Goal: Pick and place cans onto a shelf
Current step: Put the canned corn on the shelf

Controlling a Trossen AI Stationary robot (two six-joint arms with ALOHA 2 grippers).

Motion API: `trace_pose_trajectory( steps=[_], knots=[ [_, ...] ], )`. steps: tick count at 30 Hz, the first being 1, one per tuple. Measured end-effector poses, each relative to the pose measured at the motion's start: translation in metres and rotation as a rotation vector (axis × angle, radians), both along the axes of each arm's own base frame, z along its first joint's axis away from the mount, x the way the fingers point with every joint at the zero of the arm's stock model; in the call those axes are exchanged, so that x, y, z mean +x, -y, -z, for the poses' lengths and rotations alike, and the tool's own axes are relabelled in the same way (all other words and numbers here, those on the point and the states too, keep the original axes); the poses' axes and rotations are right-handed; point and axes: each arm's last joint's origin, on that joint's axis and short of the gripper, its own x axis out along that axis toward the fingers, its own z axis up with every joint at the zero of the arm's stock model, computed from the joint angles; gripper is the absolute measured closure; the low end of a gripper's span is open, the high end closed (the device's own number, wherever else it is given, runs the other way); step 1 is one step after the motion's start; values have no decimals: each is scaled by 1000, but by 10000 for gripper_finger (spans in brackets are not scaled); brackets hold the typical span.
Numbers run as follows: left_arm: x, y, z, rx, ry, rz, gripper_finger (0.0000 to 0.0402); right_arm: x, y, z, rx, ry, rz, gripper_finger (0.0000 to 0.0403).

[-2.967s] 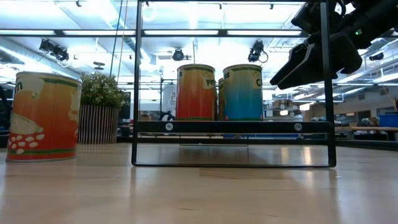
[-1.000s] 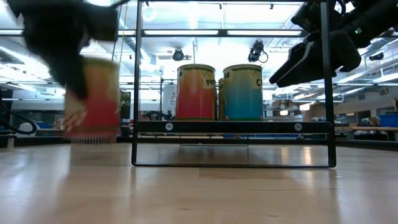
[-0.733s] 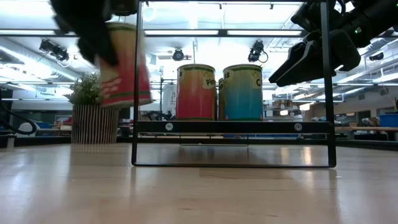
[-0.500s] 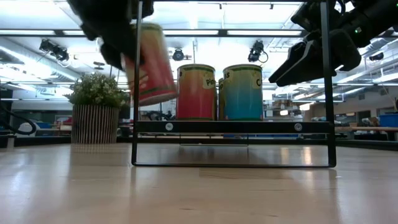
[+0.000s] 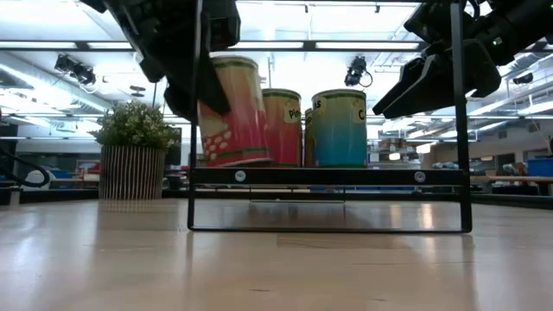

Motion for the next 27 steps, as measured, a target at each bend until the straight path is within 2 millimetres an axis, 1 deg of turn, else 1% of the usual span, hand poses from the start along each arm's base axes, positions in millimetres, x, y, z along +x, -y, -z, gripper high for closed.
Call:
trace_pose_trajectory(
  steps=[4,8,15,21,27],
  knots=[
    [2,0,-1,-6,21,-4,46,0,0,0,1,3,0,30],
    [2,0,-1,-5,21,-2,31,0,0,-1,1,8,-1,30],
    [1,1,-4,7,15,22,29,1,0,-1,-3,6,-4,30],
    [1,2,-16,21,-53,59,29,1,0,-1,-3,7,-4,30],
    [4,2,-24,29,-49,65,29,1,0,-1,-2,7,-5,30]
  ],
)
